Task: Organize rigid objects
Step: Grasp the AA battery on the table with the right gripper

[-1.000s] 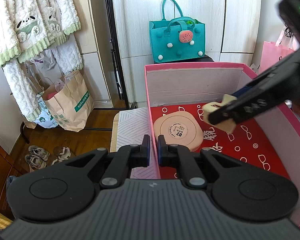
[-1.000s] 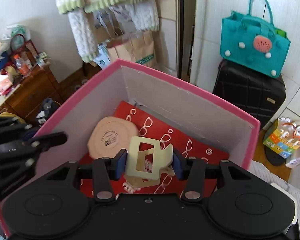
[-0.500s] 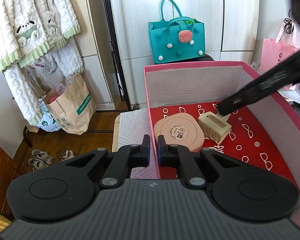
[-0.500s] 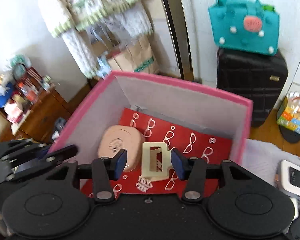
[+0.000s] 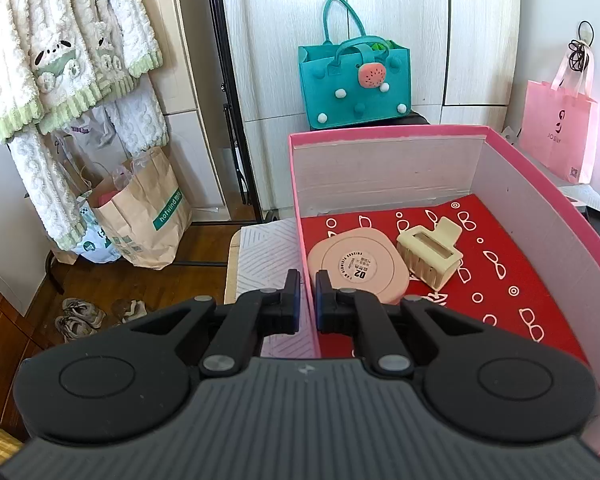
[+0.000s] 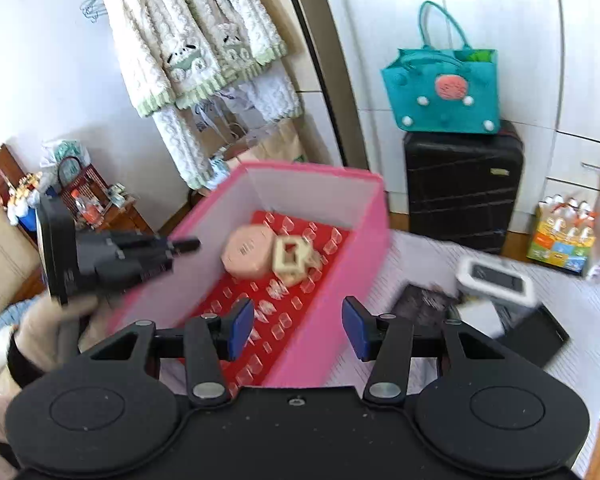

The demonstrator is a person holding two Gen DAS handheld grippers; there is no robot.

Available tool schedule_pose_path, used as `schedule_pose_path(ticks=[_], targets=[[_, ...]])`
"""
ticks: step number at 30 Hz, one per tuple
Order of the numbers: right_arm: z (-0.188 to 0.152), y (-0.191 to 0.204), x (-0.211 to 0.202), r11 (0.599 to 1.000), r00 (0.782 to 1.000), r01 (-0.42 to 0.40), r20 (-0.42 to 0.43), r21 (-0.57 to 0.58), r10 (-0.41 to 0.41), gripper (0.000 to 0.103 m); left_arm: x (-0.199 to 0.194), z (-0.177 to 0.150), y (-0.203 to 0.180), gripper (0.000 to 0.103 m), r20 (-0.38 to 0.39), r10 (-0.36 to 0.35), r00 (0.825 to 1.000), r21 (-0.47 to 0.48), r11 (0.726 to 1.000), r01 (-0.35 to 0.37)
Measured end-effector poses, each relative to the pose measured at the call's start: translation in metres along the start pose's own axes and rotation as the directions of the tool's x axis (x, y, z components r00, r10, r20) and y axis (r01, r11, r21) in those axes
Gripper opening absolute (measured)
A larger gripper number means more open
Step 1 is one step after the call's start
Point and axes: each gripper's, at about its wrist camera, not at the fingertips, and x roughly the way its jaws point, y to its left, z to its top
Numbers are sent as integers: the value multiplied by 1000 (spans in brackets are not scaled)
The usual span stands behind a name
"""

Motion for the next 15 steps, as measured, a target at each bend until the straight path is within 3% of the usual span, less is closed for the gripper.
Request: schedule_pose_path(ticks=[10,14,15], targets=[[-101,-25,24,997,998,55,-21,-53,-56,54,0,0,0,7,0,1,1000,0,1000,-1],[-119,-29,42,996,993,79,-82,-46,-82,31,-2,-1,2,7,11,3,1000,-3,1000,-3],[-120,-29,45,995,992,85,-91,-45,-89,31,-2,-1,1,7,10,4,1000,0,1000,-4]])
